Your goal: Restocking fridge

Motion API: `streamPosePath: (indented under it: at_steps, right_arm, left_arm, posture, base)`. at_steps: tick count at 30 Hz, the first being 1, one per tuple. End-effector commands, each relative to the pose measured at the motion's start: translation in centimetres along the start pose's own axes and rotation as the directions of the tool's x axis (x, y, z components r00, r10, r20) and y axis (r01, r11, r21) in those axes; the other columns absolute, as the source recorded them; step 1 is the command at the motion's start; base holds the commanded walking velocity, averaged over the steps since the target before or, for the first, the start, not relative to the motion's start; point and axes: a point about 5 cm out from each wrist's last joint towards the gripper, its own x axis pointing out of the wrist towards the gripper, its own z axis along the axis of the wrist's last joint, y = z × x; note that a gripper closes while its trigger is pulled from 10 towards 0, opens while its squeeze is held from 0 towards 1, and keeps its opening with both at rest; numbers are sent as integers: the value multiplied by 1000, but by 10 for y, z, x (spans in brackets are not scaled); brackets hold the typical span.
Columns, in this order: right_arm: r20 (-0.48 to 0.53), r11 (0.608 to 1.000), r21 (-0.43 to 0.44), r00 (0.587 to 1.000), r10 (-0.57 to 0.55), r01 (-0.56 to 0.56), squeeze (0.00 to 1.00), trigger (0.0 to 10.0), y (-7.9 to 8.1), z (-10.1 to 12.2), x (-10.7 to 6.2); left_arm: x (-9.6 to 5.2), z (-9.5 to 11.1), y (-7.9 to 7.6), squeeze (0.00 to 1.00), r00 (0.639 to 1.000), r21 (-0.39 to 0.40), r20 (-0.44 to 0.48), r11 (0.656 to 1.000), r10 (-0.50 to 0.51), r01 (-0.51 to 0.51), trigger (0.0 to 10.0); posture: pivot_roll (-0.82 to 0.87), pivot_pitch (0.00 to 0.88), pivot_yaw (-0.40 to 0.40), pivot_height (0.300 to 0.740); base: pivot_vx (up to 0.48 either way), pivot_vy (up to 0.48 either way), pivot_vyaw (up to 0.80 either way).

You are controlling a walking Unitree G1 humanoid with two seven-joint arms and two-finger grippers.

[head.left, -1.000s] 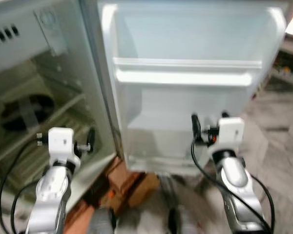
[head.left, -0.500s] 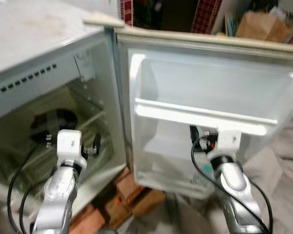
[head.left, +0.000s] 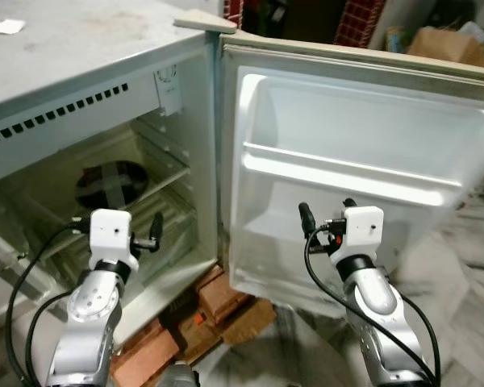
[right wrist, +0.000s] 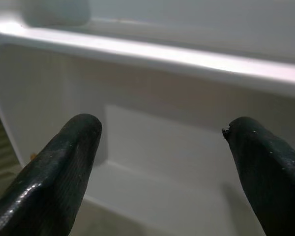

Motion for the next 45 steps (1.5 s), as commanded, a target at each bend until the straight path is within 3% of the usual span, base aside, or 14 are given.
streamPosePath:
  at_steps: [1,19,28,45]
  right_arm:
    - [8,1000,1,1000,-5,5,0,10000,-3,1,-1]
    - [49,999,-34,999,0,2,0,10000,-4,8,4]
    - [51,999,-52,999,10,-8,0,10000,-5,8,8]
    - [59,999,-39,998,25,-22,0,10000,-2,8,13]
  left_arm:
    - [0,-2,-1,0,1000,3,-5,1000,-6,6,10000]
    - [5,0,5,0,1000,75,19,997,-5,4,10000]
    - [5,0,3,0,999,88,29,996,-19,17,10000]
    - [4,-2,-5,0,997,79,41,995,-67,64,10000]
  posture:
    - [38,7,-18,740]
    - [40,0,-21,740]
    - [41,0,-30,740]
    - [43,0,-32,740]
  base:
    - [-300,0,0]
    - [-113,-14,28]
    - [0,-424,724]
    - [0,-480,0]
